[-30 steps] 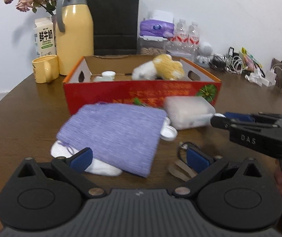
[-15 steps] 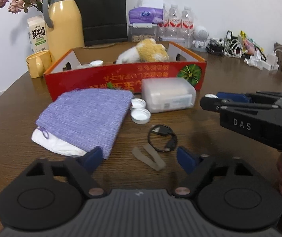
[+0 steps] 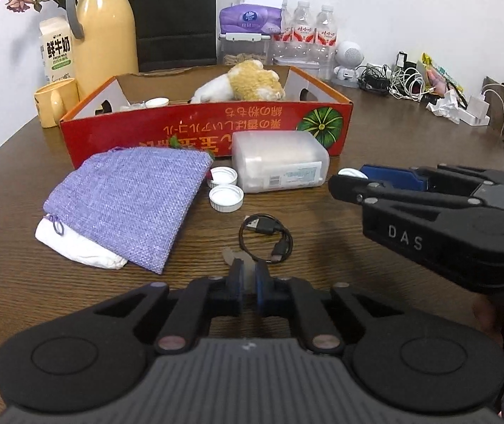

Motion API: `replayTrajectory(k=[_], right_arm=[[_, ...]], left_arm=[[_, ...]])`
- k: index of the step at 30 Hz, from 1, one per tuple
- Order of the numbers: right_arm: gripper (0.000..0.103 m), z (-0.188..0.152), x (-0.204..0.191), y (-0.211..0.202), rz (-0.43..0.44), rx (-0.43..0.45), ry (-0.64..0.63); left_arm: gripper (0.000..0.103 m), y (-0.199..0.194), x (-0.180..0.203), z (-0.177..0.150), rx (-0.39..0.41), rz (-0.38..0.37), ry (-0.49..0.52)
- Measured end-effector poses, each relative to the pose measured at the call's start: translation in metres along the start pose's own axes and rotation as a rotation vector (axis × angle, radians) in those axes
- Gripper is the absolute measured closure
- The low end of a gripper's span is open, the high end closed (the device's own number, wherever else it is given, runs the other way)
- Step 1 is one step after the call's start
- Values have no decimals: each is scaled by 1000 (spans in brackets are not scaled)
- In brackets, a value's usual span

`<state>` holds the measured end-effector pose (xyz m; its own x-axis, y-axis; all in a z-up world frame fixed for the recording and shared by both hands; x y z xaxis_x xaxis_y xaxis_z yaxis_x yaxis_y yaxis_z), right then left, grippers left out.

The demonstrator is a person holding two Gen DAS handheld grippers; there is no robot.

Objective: Organize objects
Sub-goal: 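Grasp a white bottle cap with the right gripper while the left gripper grasps the small black cable, then carry the cap and small cable into the cardboard box and open both grippers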

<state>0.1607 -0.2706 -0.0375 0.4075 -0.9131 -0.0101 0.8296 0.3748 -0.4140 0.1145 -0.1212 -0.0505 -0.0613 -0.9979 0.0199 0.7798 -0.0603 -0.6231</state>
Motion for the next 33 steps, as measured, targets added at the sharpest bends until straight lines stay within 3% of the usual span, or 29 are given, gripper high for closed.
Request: replayTrajectory(k=[16,24,33], right_arm=[[76,17,-12,-10,9,56,-35],[76,57,-29,1,10,117,-68],[76,107,-39,43,-10,155,-57]], left_arm=[[96,-30,-21,25,142,-61,0],[96,-38,-37,66,264,-75,-18],[96,-18,-68,125,365,-61,-71]])
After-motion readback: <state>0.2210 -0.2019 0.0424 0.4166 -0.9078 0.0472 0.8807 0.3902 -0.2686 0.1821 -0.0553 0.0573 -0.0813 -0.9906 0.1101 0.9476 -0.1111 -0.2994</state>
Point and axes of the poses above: each gripper's, at about its wrist camera, not at the fingertips, and y roughly the way its jaws point, x to its right, z to its top, the point moved 1 cm from there along y, roughly the way its jaws point, and after that the axes turned 2 degrees about x, right-handed, at the moved point
